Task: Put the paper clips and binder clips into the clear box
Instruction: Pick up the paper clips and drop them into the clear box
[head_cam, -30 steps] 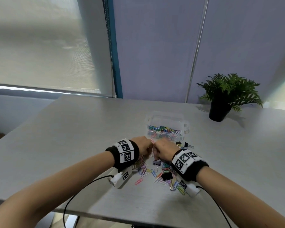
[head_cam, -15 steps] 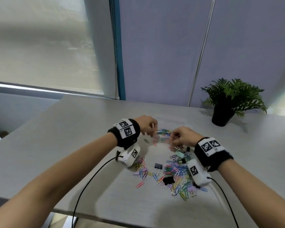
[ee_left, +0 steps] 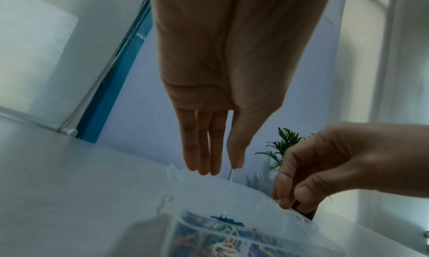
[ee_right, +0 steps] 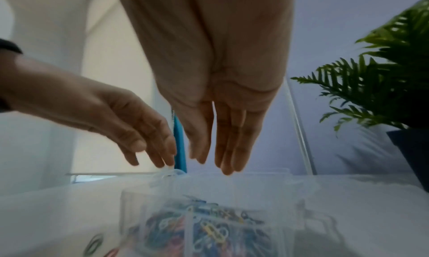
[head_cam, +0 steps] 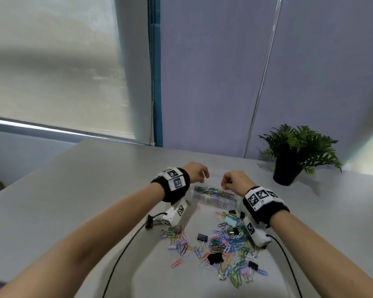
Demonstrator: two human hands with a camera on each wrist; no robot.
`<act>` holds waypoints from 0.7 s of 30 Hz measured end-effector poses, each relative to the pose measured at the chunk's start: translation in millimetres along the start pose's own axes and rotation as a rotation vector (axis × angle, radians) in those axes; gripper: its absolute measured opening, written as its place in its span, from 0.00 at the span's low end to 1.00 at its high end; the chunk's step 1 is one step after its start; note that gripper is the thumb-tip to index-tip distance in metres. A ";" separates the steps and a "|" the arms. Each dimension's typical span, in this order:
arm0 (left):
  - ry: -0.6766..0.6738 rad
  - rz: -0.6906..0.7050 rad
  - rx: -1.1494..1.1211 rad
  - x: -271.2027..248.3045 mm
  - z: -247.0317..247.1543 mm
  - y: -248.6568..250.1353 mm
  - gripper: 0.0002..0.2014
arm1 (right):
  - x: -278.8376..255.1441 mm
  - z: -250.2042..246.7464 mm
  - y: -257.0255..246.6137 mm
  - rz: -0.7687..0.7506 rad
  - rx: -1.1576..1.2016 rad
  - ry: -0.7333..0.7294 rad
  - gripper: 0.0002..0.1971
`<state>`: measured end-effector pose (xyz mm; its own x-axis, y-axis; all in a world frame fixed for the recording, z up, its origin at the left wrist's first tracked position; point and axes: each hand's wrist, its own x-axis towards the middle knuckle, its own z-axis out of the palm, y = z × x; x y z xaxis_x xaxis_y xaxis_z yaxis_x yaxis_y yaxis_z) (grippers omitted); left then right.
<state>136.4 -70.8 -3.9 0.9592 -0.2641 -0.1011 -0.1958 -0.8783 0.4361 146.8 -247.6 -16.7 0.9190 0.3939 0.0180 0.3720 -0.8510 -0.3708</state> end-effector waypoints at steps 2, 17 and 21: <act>-0.011 0.004 -0.053 -16.5 -7.2 -15.7 0.13 | -12.7 3.6 -4.6 -0.112 0.008 0.006 0.07; -0.440 -0.030 0.274 -61.9 15.6 -61.9 0.34 | -32.9 73.2 -67.7 -0.290 -0.182 -0.382 0.24; -0.477 -0.007 0.360 -67.7 21.9 -57.8 0.37 | -40.3 79.7 -68.7 -0.384 -0.198 -0.442 0.33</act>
<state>78.3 -10.9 -41.9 0.7795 -0.3343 -0.5298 -0.3263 -0.9386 0.1121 73.8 -177.3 -65.9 0.5892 0.7558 -0.2858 0.7221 -0.6512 -0.2336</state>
